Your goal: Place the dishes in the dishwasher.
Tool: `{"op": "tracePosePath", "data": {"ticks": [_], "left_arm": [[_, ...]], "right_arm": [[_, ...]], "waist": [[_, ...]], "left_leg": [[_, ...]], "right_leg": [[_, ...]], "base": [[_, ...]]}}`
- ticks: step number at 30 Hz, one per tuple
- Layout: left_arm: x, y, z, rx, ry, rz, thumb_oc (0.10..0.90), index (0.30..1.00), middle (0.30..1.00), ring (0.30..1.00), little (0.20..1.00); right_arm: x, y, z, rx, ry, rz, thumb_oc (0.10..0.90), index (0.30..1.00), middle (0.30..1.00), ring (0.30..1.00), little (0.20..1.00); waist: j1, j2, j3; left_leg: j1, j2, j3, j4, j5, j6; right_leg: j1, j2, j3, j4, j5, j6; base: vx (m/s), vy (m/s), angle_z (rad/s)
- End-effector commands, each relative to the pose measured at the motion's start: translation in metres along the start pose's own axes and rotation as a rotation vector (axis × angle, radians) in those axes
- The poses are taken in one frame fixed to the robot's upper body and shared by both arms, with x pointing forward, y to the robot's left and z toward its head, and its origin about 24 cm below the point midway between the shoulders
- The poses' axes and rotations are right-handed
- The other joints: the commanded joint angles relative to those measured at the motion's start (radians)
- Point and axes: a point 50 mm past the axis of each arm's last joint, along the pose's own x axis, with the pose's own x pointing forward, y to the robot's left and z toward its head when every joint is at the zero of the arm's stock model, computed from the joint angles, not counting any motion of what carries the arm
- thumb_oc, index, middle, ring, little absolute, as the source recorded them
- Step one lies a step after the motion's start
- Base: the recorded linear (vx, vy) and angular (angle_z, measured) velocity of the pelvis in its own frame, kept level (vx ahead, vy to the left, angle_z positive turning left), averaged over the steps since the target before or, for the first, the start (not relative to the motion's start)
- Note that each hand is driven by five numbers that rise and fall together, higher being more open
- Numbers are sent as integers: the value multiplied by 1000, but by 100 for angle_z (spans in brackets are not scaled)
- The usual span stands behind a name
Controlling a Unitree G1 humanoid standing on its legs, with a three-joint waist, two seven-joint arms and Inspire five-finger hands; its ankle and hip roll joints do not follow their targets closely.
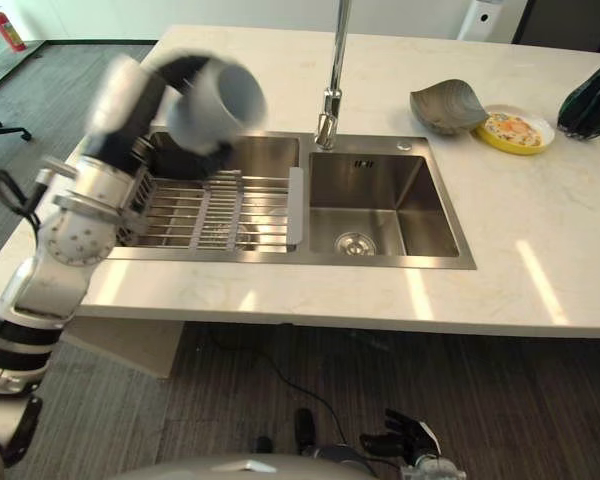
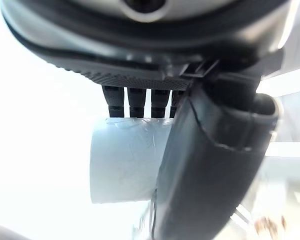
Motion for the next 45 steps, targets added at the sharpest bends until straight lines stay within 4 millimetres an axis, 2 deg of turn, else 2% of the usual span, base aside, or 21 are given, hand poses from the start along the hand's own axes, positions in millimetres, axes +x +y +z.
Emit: {"op": "tracePosePath", "data": {"ticks": [1,5,8,10,14,16,17,18,21,22,25,28,31,33,36,38,41,42,43,44,45], "left_arm": [[22,28,36,18,-176,206,400,300,300,300,300],[11,37,40,-21,-179,271,400,300,300,300,300],[-4,36,26,-50,-103,278,400,300,300,300,300],[-28,34,1,-70,38,277,400,300,300,300,300],[-62,34,-24,-82,199,297,400,300,300,300,300],[-78,33,-30,-103,262,316,400,300,300,300,300],[-79,33,-31,-103,264,315,400,300,300,300,300],[-88,30,-35,-125,303,309,400,300,300,300,300],[-97,31,-37,-129,330,316,400,300,300,300,300],[-101,31,-38,-140,347,333,400,300,300,300,300],[-104,23,-38,-164,366,313,400,300,300,300,300],[-99,23,-34,-144,333,305,400,300,300,300,300],[-84,18,-26,-180,275,309,400,300,300,300,300],[-80,17,-24,-194,260,322,400,300,300,300,300],[-78,17,-20,-199,231,324,400,300,300,300,300],[-84,19,-19,-198,238,326,400,300,300,300,300],[-92,16,-17,-214,251,305,400,300,300,300,300],[-92,15,-14,-218,241,293,400,300,300,300,300],[-91,12,-10,-222,221,270,400,300,300,300,300],[-86,4,-8,-264,215,242,400,300,300,300,300],[-82,1,-6,-269,206,234,400,300,300,300,300]], "right_arm": [[0,-2,3,-17,-34,-6,800,900,900,900,900],[-2,0,-2,-4,-27,-7,800,900,900,900,900],[0,3,2,-13,-39,1,800,900,900,900,900],[2,5,10,-67,-53,20,800,900,900,900,900],[7,7,23,-163,-68,50,800,900,900,900,900],[8,6,27,-192,-76,60,800,900,900,900,900],[8,6,27,-193,-74,60,800,900,900,900,900],[9,3,35,-217,-86,61,800,900,900,900,900],[10,3,37,-261,-82,76,800,900,900,900,900],[11,4,39,-274,-80,78,800,900,900,900,900],[8,-12,33,-197,-60,10,800,900,900,900,900],[4,-13,21,-129,-44,-9,800,900,900,900,900],[4,-9,19,-138,-45,-1,800,900,900,900,900],[5,-10,22,-140,-54,-6,800,900,900,900,900],[7,-8,28,-150,-64,-4,800,900,900,900,900],[10,0,37,-150,-86,17,800,900,900,900,900],[10,12,35,-96,-100,44,800,900,900,900,900],[10,14,35,-81,-107,45,800,900,900,900,900],[8,15,31,-74,-105,49,800,900,900,900,900],[6,11,27,-51,-108,32,800,900,900,900,900],[5,7,27,-17,-119,15,800,900,900,900,900]], "waist": [[3,39,-44],[17,41,-38],[38,45,-29],[69,51,-10],[133,58,31],[171,59,59],[169,60,58],[210,53,86],[246,39,99],[265,23,104],[192,37,70],[106,42,40],[56,37,16],[37,40,11],[70,21,17],[104,6,18],[140,1,33],[139,15,41],[131,35,55],[112,68,71],[95,77,72]], "left_leg": [[-53,34,12,2,54,-33],[-57,31,5,2,64,-31],[-62,29,-5,2,76,-31],[-69,28,-13,2,95,-31],[-97,25,-28,23,124,-36],[-132,24,-11,44,126,-45],[-128,24,-12,44,119,-44],[-175,33,24,19,107,-46],[-231,43,11,3,112,-46],[-242,60,16,2,105,-49],[-107,174,145,2,132,-86],[40,281,291,2,143,-132],[95,331,391,2,144,-167],[85,319,377,2,125,-173],[28,305,339,2,78,-155],[16,249,302,2,55,-142],[35,210,299,2,38,-116],[40,205,280,2,40,-106],[41,205,244,2,49,-97],[44,215,212,2,60,-84],[33,208,183,2,63,-78]], "right_leg": [[43,-22,8,12,-71,30],[47,-19,12,14,-70,31],[50,-17,14,13,-68,33],[52,-14,13,12,-70,35],[44,-23,0,11,-77,39],[38,-43,-23,11,-77,46],[42,-43,-24,11,-84,45],[31,-63,-37,11,-91,53],[21,-77,-43,11,-101,53],[25,-90,-51,11,-104,55],[18,-112,-164,11,-68,70],[29,-151,-307,11,-49,88],[37,-212,-420,11,-30,101],[49,-233,-464,11,-26,101],[74,-260,-468,11,-34,106],[102,-293,-471,19,-33,92],[123,-310,-430,169,-35,99],[108,-300,-396,246,-24,100],[77,-261,-314,340,-36,100],[31,-173,-232,402,-57,110],[3,-87,-159,416,-61,114]], "base": [[0,0,0],[-24,5,4],[-42,7,-2],[-64,7,2],[-80,-8,11],[-76,-15,49],[-133,-7,52],[-124,-9,64],[-128,-49,102],[-102,-50,145],[-108,50,150],[-49,150,186],[-85,193,142],[-51,204,213],[-46,362,153],[-20,434,66],[12,399,31],[56,401,36],[92,489,65],[125,471,110],[195,493,146]]}}
